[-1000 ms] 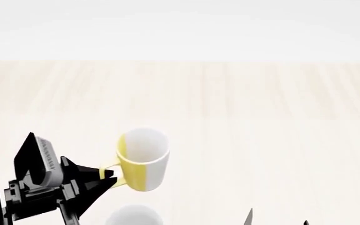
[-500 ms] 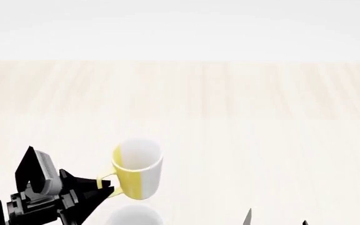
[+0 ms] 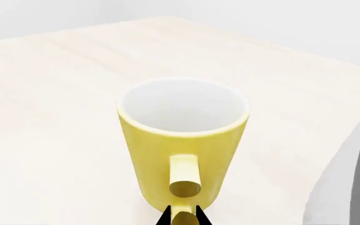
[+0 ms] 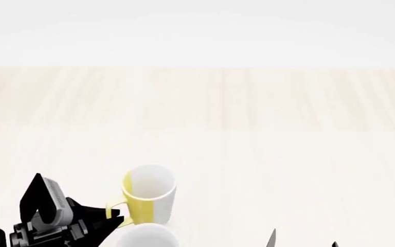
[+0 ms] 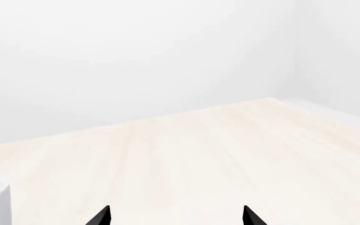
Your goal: Put the yellow and white mug to the front of the white mug.
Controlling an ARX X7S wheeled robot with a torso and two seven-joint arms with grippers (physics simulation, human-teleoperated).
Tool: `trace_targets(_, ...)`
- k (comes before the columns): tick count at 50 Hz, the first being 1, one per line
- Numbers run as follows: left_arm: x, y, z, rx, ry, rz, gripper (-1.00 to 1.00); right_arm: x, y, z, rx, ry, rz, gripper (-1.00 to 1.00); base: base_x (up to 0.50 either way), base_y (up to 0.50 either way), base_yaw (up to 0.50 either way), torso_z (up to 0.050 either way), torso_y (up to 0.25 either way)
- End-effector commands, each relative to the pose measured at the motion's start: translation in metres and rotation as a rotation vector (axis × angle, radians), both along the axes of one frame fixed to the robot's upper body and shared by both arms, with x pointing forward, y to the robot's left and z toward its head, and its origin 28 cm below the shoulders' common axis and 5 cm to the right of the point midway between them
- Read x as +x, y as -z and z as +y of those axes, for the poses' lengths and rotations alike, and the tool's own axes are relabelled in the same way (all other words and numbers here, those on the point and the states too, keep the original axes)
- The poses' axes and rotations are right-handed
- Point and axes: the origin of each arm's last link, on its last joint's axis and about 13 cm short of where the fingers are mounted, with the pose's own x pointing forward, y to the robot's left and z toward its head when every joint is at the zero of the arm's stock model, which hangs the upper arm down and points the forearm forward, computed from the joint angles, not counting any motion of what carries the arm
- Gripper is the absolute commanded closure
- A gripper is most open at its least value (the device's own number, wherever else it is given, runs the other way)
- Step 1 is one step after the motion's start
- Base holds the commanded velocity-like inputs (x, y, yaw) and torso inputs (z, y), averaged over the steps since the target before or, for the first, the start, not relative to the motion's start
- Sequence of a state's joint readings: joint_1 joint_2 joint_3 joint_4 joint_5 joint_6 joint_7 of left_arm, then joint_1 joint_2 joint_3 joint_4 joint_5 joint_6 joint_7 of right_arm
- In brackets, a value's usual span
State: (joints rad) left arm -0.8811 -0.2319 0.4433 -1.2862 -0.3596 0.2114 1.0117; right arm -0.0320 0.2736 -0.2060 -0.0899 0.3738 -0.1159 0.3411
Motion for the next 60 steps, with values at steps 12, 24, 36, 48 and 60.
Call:
trace_targets(12,-0.006,0.012,-0.011,-0.015,-0.006,0.016,1.0,0.0,0.0,0.0,-0.011,-0.001,-0.011,-1.0,0.0,0.0,0.0,0.0,0.0)
trace_targets(24,-0.009,0.017,-0.011,0.008,-0.004,0.03,1.0,-0.001,-0.001,0.0,-0.01,-0.001,-0.014,-1.0,0.0,0.0,0.0,0.0,0.0)
trace_targets(36,-0.009,0.017,-0.011,0.008,-0.008,0.026,1.0,-0.001,0.0,0.001,-0.009,-0.003,-0.014,-1.0,0.0,0.0,0.0,0.0,0.0)
trace_targets(48,-0.007,0.013,-0.012,0.002,0.001,0.016,1.0,-0.001,0.0,0.001,-0.009,-0.007,-0.012,-1.0,0.0,0.0,0.0,0.0,0.0)
trace_targets(60,-0.005,0.011,-0.014,0.009,-0.024,-0.007,-1.0,-0.001,-0.001,0.0,-0.007,-0.003,-0.014,-1.0,0.0,0.0,0.0,0.0,0.0)
